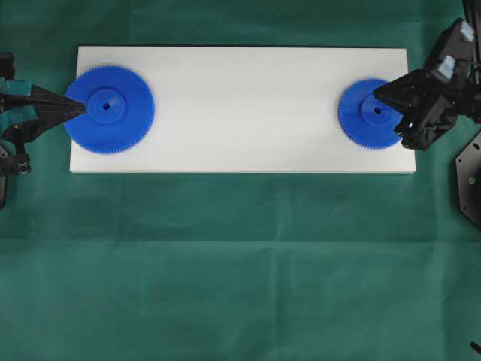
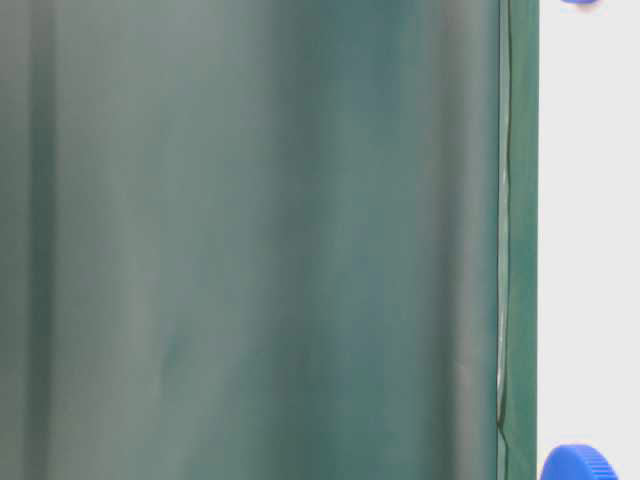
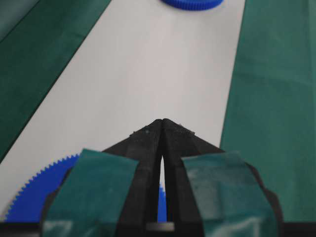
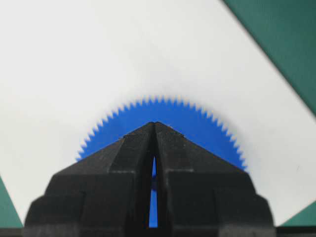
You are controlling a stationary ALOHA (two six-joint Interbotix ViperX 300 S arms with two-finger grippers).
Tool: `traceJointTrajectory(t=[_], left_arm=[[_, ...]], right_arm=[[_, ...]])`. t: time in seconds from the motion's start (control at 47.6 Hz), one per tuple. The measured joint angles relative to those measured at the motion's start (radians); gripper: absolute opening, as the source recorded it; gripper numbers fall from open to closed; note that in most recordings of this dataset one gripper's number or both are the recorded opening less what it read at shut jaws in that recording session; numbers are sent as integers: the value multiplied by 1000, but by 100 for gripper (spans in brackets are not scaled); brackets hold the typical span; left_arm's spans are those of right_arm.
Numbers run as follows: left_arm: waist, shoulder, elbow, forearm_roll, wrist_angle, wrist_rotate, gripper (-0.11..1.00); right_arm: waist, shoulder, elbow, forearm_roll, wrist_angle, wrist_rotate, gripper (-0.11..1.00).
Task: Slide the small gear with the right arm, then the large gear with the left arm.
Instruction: 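Raise the right gripper off the small gear and retract right, then lower the left gripper onto the hub of the large blue gear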
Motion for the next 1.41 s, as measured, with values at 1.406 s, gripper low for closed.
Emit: traceJointTrajectory(t=[1.406], left_arm=[[195, 528, -181, 2, 207, 11, 0]], right_arm=[[44, -212, 60, -18, -67, 2, 50]])
